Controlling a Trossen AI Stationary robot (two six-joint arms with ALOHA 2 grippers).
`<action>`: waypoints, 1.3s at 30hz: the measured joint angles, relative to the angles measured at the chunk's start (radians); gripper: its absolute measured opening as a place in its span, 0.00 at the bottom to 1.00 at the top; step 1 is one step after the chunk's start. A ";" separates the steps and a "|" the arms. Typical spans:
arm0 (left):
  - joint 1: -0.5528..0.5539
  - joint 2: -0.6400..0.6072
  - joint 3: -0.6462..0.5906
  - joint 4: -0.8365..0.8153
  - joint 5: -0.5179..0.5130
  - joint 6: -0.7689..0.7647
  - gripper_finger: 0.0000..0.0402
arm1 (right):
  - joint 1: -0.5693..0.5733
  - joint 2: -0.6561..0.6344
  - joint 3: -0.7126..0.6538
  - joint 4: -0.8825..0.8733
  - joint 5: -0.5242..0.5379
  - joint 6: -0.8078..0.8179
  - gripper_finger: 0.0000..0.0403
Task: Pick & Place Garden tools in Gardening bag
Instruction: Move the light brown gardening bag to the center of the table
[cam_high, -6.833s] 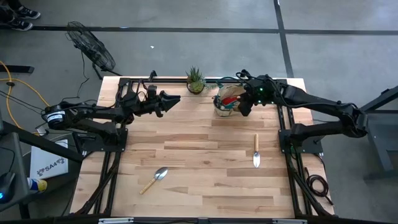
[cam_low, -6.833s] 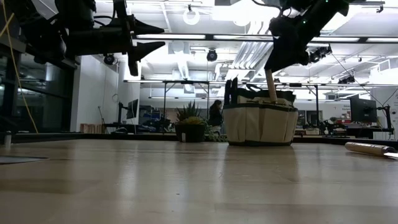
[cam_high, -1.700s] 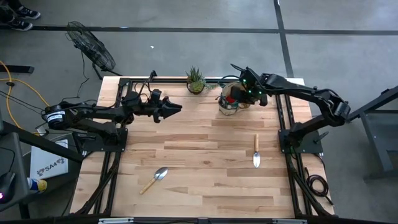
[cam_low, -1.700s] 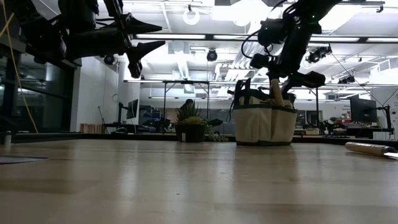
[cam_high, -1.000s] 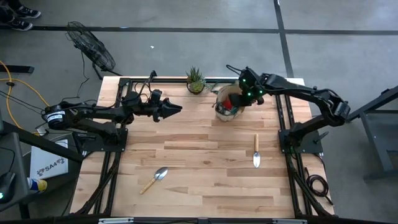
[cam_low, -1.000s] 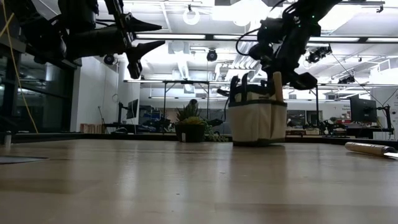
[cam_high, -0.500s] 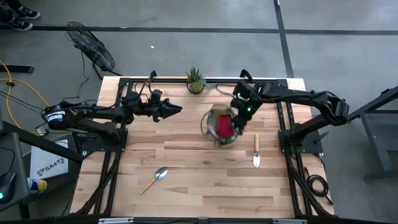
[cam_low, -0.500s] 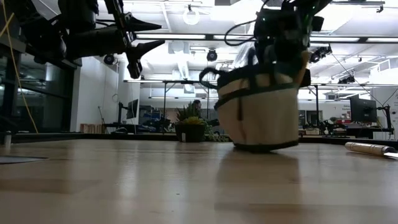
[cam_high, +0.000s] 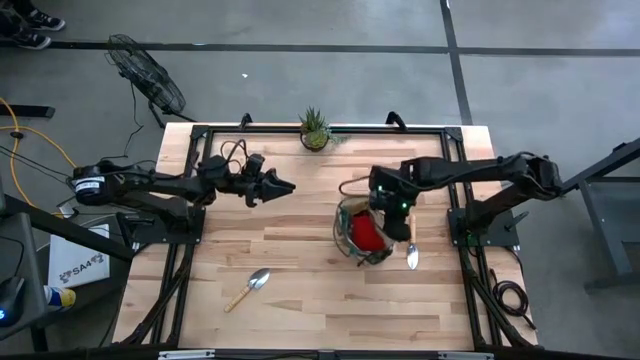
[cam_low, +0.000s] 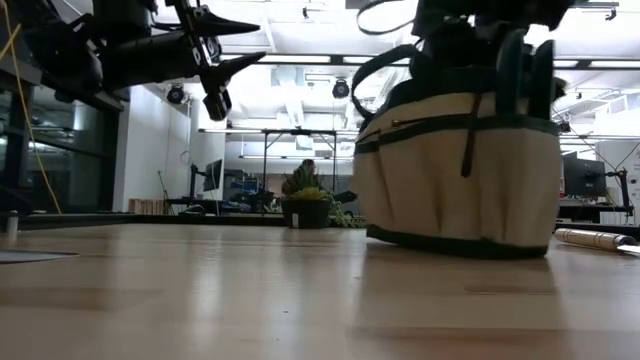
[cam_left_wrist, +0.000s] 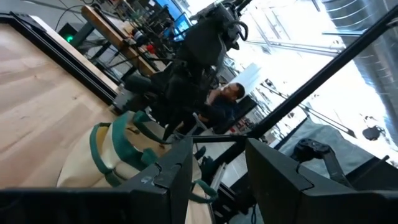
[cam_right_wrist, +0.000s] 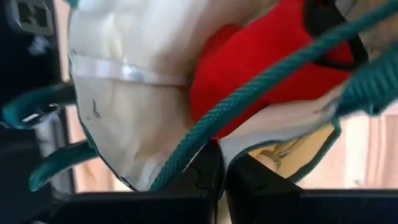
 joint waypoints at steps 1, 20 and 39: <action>-0.012 0.000 0.000 0.000 -0.013 0.000 0.36 | 0.017 0.000 0.000 -0.008 0.021 -0.015 0.01; -0.087 0.000 0.000 0.000 -0.156 0.009 0.36 | 0.147 0.000 0.000 -0.020 0.311 0.089 0.01; -0.085 0.000 0.082 -0.108 -0.115 0.144 0.36 | 0.144 0.000 0.000 -0.019 0.283 0.259 0.36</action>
